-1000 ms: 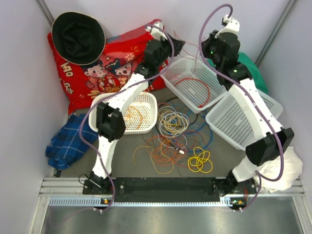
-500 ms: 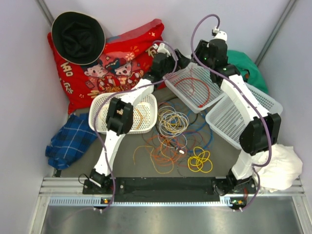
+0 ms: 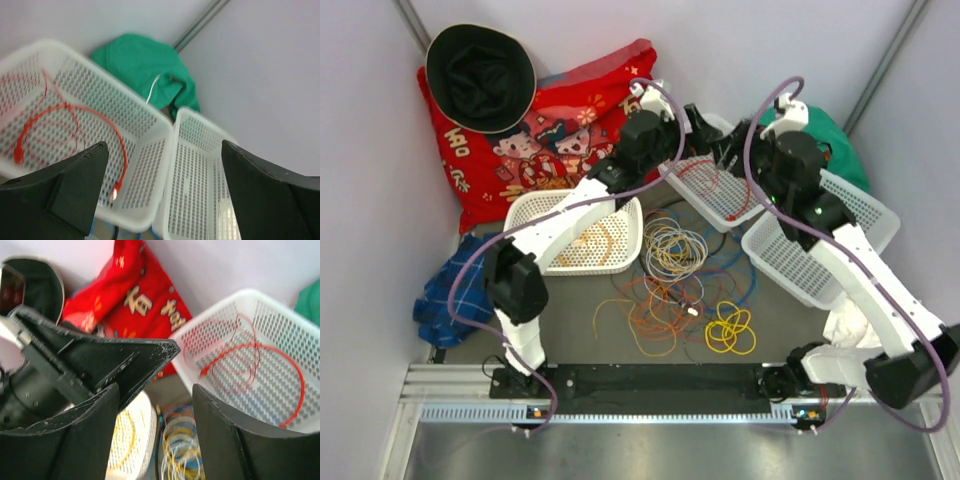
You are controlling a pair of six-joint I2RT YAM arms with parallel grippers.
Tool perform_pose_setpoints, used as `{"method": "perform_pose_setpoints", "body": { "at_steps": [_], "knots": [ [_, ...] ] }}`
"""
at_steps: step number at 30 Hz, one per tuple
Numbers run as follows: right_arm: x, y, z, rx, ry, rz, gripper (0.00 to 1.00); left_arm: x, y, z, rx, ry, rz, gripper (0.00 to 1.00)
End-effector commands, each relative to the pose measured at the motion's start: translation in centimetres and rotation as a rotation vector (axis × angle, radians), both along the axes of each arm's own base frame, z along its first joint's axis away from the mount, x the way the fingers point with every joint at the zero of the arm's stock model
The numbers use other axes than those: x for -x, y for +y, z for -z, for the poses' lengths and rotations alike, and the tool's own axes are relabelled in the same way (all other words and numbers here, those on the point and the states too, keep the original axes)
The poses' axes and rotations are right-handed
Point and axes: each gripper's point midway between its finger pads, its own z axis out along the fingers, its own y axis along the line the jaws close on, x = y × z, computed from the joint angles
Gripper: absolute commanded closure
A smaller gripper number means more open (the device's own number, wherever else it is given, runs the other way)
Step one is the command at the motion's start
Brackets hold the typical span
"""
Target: Untangle the cables
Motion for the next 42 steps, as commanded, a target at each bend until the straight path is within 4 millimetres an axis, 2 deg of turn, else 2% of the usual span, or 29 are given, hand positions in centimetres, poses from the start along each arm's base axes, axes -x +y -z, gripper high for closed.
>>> {"method": "perform_pose_setpoints", "body": {
  "at_steps": [1,2,3,4,5,6,7,8,10,11,12,13,14,15,16,17,18,23,27,30,31,33,34,35,37,38,40,41,42],
  "knots": [
    [6.8,3.6,6.3,0.083,0.136,-0.224,0.4,4.9,3.3,3.4,-0.09,0.125,-0.081,0.01],
    [7.8,3.7,8.9,0.112,0.187,-0.247,0.4,5.7,4.5,4.2,-0.099,0.146,-0.117,0.01],
    [9.0,3.6,9.5,0.111,0.197,-0.271,0.41,7.8,5.6,2.5,-0.072,0.126,-0.121,0.01],
    [9.8,3.9,10.7,0.119,0.218,-0.294,0.41,9.2,6.6,5.8,-0.109,0.182,-0.132,0.01],
    [11.0,3.8,13.9,0.141,0.281,-0.322,0.41,10.2,7.5,6.4,-0.117,0.19,-0.156,0.01],
    [12.1,3.9,14.8,0.13,0.302,-0.351,0.42,12.4,8.5,5.4,-0.103,0.18,-0.152,0.01],
    [12.9,4.0,16.0,0.136,0.325,-0.373,0.42,13.9,9.3,7.9,-0.133,0.227,-0.156,0.01],
    [14.5,4.3,18.8,0.161,0.377,-0.409,0.43,15.5,10.4,6.8,-0.114,0.21,-0.159,0.01],
    [16.3,4.5,20.9,0.183,0.413,-0.445,0.43,18.2,11.3,9.8,-0.167,0.268,-0.166,0.01],
    [17.6,4.6,23.3,0.213,0.456,-0.468,0.43,19.2,11.8,10.3,-0.17,0.281,-0.166,0.01],
    [18.2,4.6,24.3,0.21,0.484,-0.471,0.43,20.5,12.4,10.0,-0.157,0.279,-0.164,0.01],
    [18.8,4.6,25.2,0.216,0.505,-0.481,0.43,21.7,13.2,12.1,-0.186,0.334,-0.173,0.01],
    [19.5,4.3,27.0,0.23,0.543,-0.483,0.43,22.5,13.9,12.0,-0.168,0.338,-0.175,0.01],
    [19.8,4.5,27.5,0.221,0.553,-0.485,0.43,23.3,14.1,12.7,-0.173,0.356,-0.17,0.01],
    [20.0,4.5,28.1,0.221,0.561,-0.485,0.43,23.9,14.7,14.3,-0.18,0.388,-0.183,0.01],
    [20.2,4.2,29.3,0.233,0.588,-0.479,0.43,24.5,15.2,14.5,-0.172,0.394,-0.183,0.01],
    [20.3,4.5,29.5,0.232,0.584,-0.484,0.43,25.1,15.4,15.7,-0.188,0.414,-0.18,0.01],
    [20.1,5.1,30.8,0.266,0.597,-0.489,0.42,26.3,15.5,17.0,-0.196,0.458,-0.168,0.01],
    [20.0,5.3,33.5,0.314,0.664,-0.486,0.42,27.0,15.3,18.1,-0.225,0.501,-0.148,0.01],
    [19.7,5.2,34.6,0.337,0.683,-0.468,0.42,27.3,15.1,18.6,-0.231,0.518,-0.144,0.01],
    [19.9,5.1,35.4,0.355,0.704,-0.464,0.43,27.3,15.2,18.7,-0.235,0.522,-0.146,0.01],
    [19.9,5.1,35.5,0.366,0.708,-0.461,0.51,27.3,15.3,18.5,-0.233,0.516,-0.15,0.01],
    [20.0,5.2,35.4,0.365,0.704,-0.467,0.56,27.3,15.5,18.5,-0.233,0.515,-0.153,0.01],
    [19.7,5.1,35.1,0.371,0.687,-0.448,0.72,27.3,15.6,18.2,-0.224,0.506,-0.155,0.01],
    [19.6,4.9,34.4,0.374,0.669,-0.44,0.87,27.2,15.8,18.0,-0.223,0.495,-0.16,0.01],
    [19.1,5.1,33.0,0.356,0.628,-0.43,1.0,27.2,15.9,17.9,-0.22,0.491,-0.162,0.01],
    [19.2,4.7,31.5,0.367,0.61,-0.422,1.0,27.2,16.0,17.7,-0.221,0.48,-0.163,0.01],
    [18.6,5.1,28.5,0.332,0.539,-0.42,1.0,27.1,16.0,17.4,-0.219,0.474,-0.162,0.01],
    [19.0,4.7,27.5,0.352,0.531,-0.423,1.0,27.1,16.0,17.3,-0.223,0.468,-0.161,0.01]
  ]
}}
